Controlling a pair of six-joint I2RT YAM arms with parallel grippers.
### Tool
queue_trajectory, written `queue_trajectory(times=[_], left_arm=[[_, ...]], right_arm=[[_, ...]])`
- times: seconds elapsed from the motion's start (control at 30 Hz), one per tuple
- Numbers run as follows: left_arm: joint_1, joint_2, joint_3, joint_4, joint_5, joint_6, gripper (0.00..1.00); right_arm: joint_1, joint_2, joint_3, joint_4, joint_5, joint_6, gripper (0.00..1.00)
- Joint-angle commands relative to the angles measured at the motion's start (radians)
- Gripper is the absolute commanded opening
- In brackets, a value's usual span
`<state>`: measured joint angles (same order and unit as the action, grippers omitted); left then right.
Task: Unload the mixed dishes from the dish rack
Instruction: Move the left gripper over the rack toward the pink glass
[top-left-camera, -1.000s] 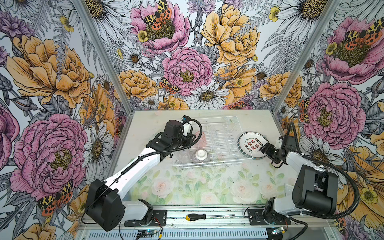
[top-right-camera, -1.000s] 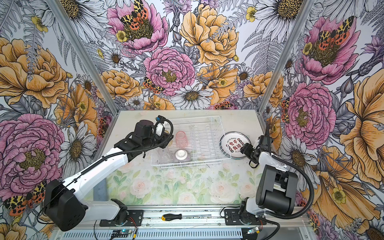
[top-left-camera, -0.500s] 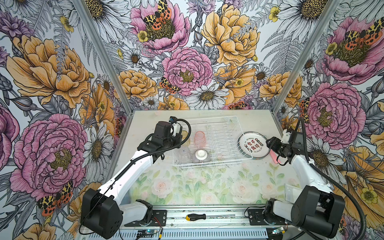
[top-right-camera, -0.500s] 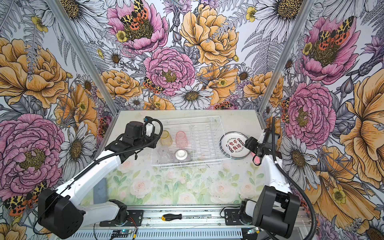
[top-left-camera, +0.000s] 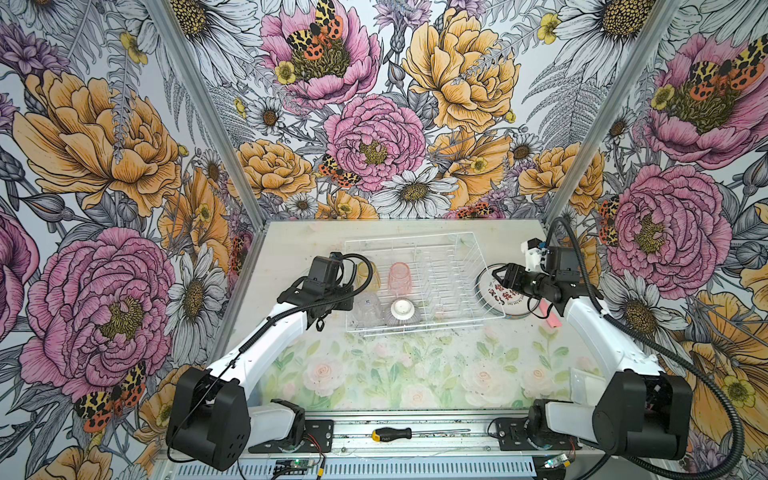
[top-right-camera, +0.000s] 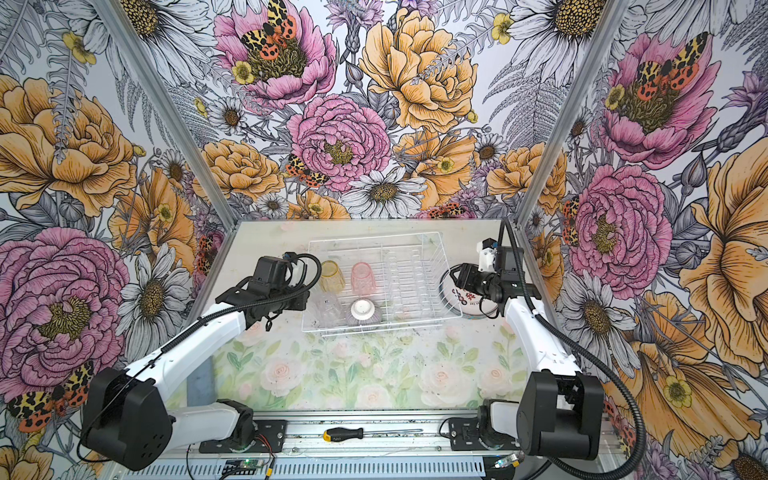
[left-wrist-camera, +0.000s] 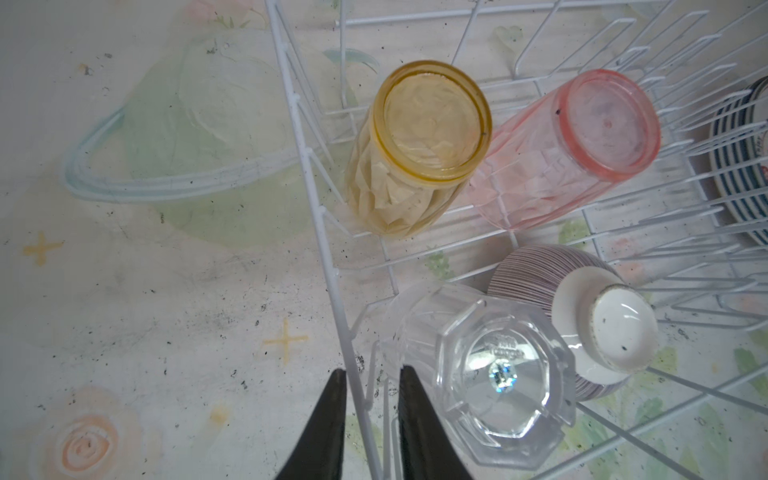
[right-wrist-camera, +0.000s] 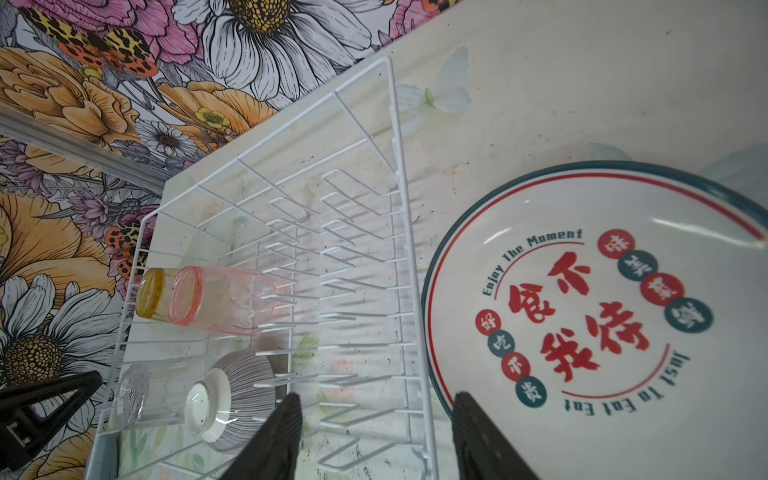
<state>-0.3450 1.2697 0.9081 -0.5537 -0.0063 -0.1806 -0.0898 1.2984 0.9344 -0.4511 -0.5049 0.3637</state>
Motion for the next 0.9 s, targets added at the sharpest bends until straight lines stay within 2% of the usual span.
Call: queue_trajectory(times=[0.0, 0.27, 0.6, 0.87], left_arm=[[0.007, -0.033, -0.012, 0.006, -0.044, -0.016, 0.28], [0.030, -0.012, -0.035, 0.030, 0.003, -0.024, 0.27], [0.050, 0.049, -0.041, 0.105, 0.084, -0.033, 0.17], [0.057, 0.083, -0.032, 0.127, 0.101, -0.022, 0.12]], right_arm=[[0.024, 0.029, 0.034, -0.012, 0.014, -0.028, 0.59], [0.044, 0.087, 0.044, -0.011, 0.057, -0.036, 0.56], [0.065, 0.124, 0.048, -0.009, 0.057, -0.040, 0.50], [0.073, 0.140, 0.050, -0.009, 0.061, -0.039, 0.44]])
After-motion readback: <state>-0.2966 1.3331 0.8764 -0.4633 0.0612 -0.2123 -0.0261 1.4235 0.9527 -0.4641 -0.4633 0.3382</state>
